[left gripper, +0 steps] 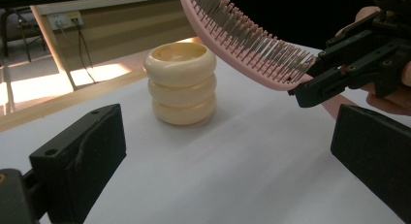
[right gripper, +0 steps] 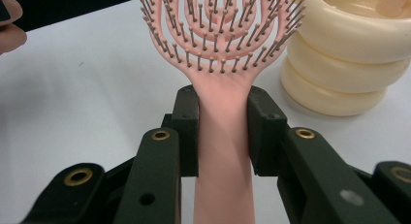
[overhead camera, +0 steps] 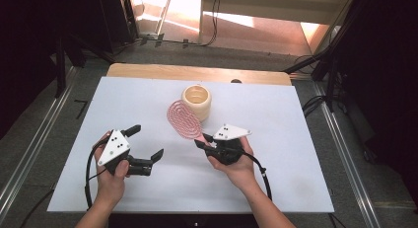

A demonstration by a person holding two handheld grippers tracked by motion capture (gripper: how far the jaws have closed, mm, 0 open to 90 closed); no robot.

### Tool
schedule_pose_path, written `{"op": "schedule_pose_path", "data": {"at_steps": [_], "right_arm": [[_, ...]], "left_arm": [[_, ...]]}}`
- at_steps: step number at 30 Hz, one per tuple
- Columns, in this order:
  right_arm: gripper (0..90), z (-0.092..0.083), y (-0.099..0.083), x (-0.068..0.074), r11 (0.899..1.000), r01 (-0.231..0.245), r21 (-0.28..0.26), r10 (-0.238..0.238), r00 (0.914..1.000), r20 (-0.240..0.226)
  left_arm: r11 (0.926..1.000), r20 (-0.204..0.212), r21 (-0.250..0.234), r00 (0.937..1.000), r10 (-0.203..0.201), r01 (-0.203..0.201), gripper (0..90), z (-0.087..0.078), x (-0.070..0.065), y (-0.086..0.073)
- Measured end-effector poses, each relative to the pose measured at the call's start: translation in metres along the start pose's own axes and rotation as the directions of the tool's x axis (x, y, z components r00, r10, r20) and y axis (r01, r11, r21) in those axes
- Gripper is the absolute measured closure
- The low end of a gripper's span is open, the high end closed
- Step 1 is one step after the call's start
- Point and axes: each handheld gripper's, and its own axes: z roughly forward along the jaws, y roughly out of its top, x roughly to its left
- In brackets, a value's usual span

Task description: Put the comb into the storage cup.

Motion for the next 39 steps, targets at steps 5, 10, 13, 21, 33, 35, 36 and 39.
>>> {"op": "schedule_pose_path", "data": {"at_steps": [5, 10, 13, 21, 33, 35, 36, 39], "right_arm": [[67.4, -0.004, -0.002, -0.001, 1.000, -0.004, -0.010, 0.004, 1.0000, -0.001], [67.4, -0.007, -0.005, -0.002, 1.000, -0.011, -0.026, 0.011, 0.9999, 0.004], [67.4, -0.008, -0.006, -0.001, 0.999, -0.006, -0.035, 0.006, 0.9999, 0.008], [67.4, -0.008, -0.009, 0.004, 0.998, 0.001, -0.061, 0.000, 0.9999, 0.013], [67.4, -0.009, -0.011, 0.008, 0.996, 0.021, -0.090, -0.019, 0.9995, 0.024], [67.4, -0.009, -0.011, 0.010, 0.995, 0.024, -0.094, -0.022, 0.9996, 0.018], [67.4, -0.009, -0.011, 0.010, 0.995, 0.024, -0.094, -0.022, 0.9996, 0.018], [67.4, -0.008, -0.012, 0.012, 0.995, 0.031, -0.096, -0.029, 0.9994, 0.017]], "left_arm": [[0.9999, 0.025, -0.005, 0.9996, -0.009, 0.009, 0.0, 0.007, -0.001, 0.007], [0.9999, 0.039, -0.008, 0.9991, -0.013, 0.013, 0.0, 0.013, -0.003, 0.015], [0.9996, 0.059, -0.020, 0.9981, -0.019, 0.020, 0.0, 0.016, -0.004, 0.020], [0.9992, 0.095, -0.018, 0.9949, -0.034, 0.036, 0.0, 0.027, -0.009, 0.029], [0.9930, 0.125, -0.008, 0.9853, -0.116, 0.118, 0.0, 0.039, -0.007, 0.036], [0.9917, 0.130, -0.002, 0.9833, -0.127, 0.128, 0.0, 0.042, -0.007, 0.037], [0.9917, 0.130, -0.002, 0.9833, -0.127, 0.128, 0.0, 0.042, -0.007, 0.037], [0.9889, 0.130, -0.008, 0.9807, -0.146, 0.149, 0.0, 0.046, -0.007, 0.039]]}}
